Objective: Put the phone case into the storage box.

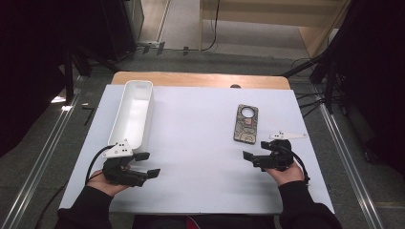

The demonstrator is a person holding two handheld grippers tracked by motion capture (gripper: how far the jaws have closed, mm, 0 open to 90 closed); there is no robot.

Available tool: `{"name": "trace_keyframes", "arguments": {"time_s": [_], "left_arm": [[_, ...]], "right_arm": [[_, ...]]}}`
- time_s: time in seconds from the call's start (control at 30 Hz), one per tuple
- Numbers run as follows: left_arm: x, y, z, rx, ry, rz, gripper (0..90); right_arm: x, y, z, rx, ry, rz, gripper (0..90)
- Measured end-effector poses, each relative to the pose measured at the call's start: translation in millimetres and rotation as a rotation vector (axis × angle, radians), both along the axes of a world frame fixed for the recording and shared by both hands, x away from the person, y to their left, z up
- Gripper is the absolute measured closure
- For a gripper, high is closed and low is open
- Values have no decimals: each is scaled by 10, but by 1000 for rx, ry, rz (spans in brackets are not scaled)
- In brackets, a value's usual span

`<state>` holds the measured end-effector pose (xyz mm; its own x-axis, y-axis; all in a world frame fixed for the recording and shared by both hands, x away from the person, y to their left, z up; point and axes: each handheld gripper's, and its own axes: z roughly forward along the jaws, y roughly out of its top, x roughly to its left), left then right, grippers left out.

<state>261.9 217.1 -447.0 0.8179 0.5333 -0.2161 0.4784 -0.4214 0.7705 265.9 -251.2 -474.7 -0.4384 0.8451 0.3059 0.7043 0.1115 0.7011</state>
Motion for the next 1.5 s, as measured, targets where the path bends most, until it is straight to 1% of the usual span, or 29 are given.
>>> {"name": "trace_keyframes", "arguments": {"time_s": [0.13, 0.2, 0.33, 0.47, 0.8, 0.87, 0.97, 1.03, 1.13, 1.23, 1.3, 1.37, 1.4, 1.43, 1.5], "left_arm": [[0, 0, 1, 1, 0, 0, 239], [0, 0, 0, 1, 1, -1, 239], [1, 1, 2, 1, 2, 0, 239], [0, 2, 3, 1, 2, 0, 240], [6, 2, 2, -3, 5, 1, 239], [7, -1, 2, -4, 5, 0, 239], [7, 2, 1, -1, 4, 0, 239], [8, 4, 1, -4, 5, 0, 239], [7, 2, 1, -3, 6, -1, 239], [7, 0, -1, 0, 7, -4, 239], [11, -1, -3, 0, 8, -3, 239], [13, 1, -5, 2, 7, -3, 239], [13, 3, -5, 2, 8, -3, 239], [14, 4, -6, -1, 8, -1, 239], [15, 9, -3, 0, 10, 0, 239]], "right_arm": [[45, 25, 4, -15, 9, -30, 60], [66, 30, 14, -5, 12, -40, 60], [101, 30, 28, 10, 2, -57, 60], [134, 42, 32, -8, 3, -71, 60], [207, 71, 43, -27, 7, -101, 60], [224, 74, 42, -27, 6, -98, 60], [249, 89, 40, -53, 3, -90, 60], [270, 89, 33, -51, 6, -102, 60], [301, 93, 30, -62, 9, -118, 60], [327, 98, 35, -70, 2, -127, 59], [344, 107, 31, -84, -9, -142, 59], [362, 113, 26, -73, -9, -153, 58], [373, 117, 25, -73, -9, -159, 50], [385, 122, 26, -74, -6, -165, 0], [414, 138, 22, -80, -6, -179, 0]]}}
